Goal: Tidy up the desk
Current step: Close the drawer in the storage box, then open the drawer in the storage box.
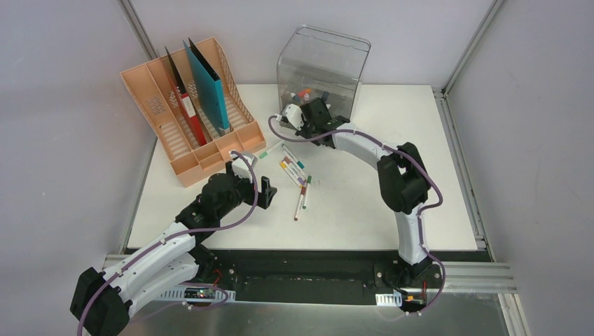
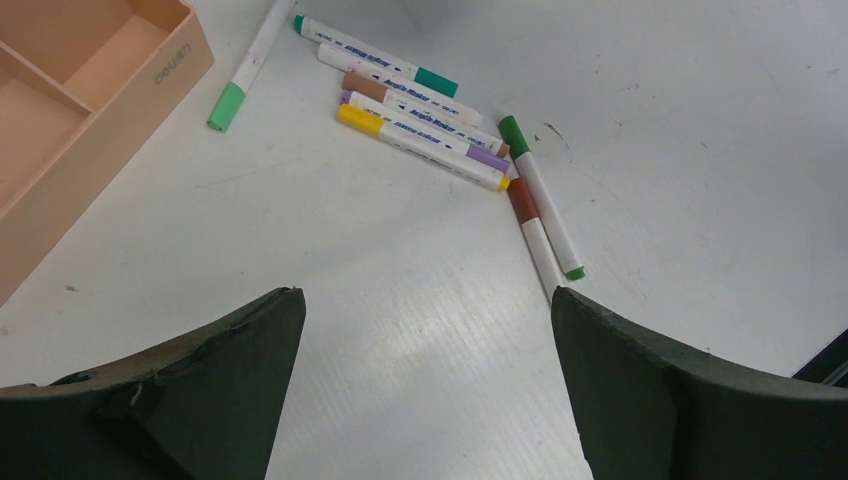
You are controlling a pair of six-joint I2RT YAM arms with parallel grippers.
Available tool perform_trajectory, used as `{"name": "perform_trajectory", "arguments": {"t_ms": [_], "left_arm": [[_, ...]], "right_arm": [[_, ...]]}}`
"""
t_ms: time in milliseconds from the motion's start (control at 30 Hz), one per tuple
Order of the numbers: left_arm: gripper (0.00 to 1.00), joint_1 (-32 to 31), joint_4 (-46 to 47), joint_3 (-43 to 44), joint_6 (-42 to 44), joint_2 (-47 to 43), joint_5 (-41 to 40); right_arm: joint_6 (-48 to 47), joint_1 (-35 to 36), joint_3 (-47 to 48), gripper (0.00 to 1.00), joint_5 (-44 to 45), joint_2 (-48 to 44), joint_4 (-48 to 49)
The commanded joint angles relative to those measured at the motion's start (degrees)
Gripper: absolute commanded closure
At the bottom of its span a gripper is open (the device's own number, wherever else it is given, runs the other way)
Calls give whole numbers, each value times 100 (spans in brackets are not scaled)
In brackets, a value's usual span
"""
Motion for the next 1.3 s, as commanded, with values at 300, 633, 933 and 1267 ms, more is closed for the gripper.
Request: {"name": "perform_trajectory", "arguments": {"t_ms": [300,633,933,1267], "left_arm": [[3,-2,301,-51,-66,-25,49],[3,0,347,-62,-105,15,82],[3,-2,716,-56,-372,359,318],[2,1,2202,-66,-1033,1234,735]], "right_arm": [[-510,-49,-553,21,2065,72,2042],[65,-58,-632,15,-292,-1065,-577],[-378,-341,-1663,9,-2851,-2954,-1509],[-239,-1739,-2312,5,-5088,-4232,-1375]]}}
